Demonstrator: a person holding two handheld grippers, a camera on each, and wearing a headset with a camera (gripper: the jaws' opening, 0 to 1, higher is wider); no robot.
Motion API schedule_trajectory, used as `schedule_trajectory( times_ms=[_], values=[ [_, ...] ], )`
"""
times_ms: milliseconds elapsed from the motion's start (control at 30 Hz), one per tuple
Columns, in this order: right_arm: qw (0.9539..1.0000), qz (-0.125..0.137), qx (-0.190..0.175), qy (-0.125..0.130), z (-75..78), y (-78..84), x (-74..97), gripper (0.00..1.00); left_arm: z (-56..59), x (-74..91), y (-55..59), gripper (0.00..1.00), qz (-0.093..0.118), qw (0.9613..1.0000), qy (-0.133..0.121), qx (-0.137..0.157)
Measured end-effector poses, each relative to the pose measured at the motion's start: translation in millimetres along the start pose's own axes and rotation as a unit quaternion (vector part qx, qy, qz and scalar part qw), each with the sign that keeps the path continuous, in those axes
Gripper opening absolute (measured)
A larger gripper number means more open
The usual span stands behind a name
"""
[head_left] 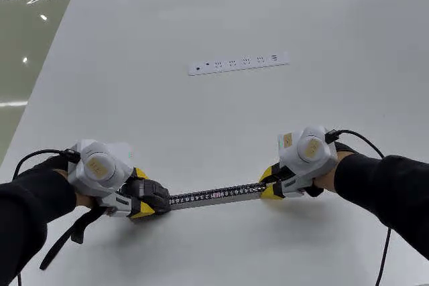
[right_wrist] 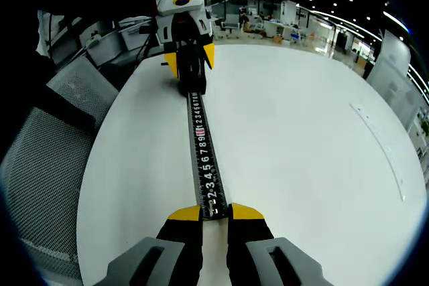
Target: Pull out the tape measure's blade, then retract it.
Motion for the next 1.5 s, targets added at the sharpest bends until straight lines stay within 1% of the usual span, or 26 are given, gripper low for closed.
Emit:
schedule_trajectory(
  times_ms=[467,1500],
  values=[
    [1.0,-0.003,0.0,0.001,-0.2,3.2,2.3,0.08,0.2,0.0,0.3,0.31,0.001,1.0,-0.001,0.001],
    [1.0,-0.005,-0.006,0.005,-1.1,15.7,11.8,0.08,0.3,0.0,-0.1,0.31,0.002,1.0,-0.001,0.002]
  ],
)
Point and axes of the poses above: the centre of the closed fingertips' face, and the gripper's own axes: x roughly backward along the fingers, z roughly to its right, y roughly out of its underside, the point moved 9 cm from there along x, roughly backward along the fingers, and after that the axes turned 12 degrees about x, right-handed, at the moved point
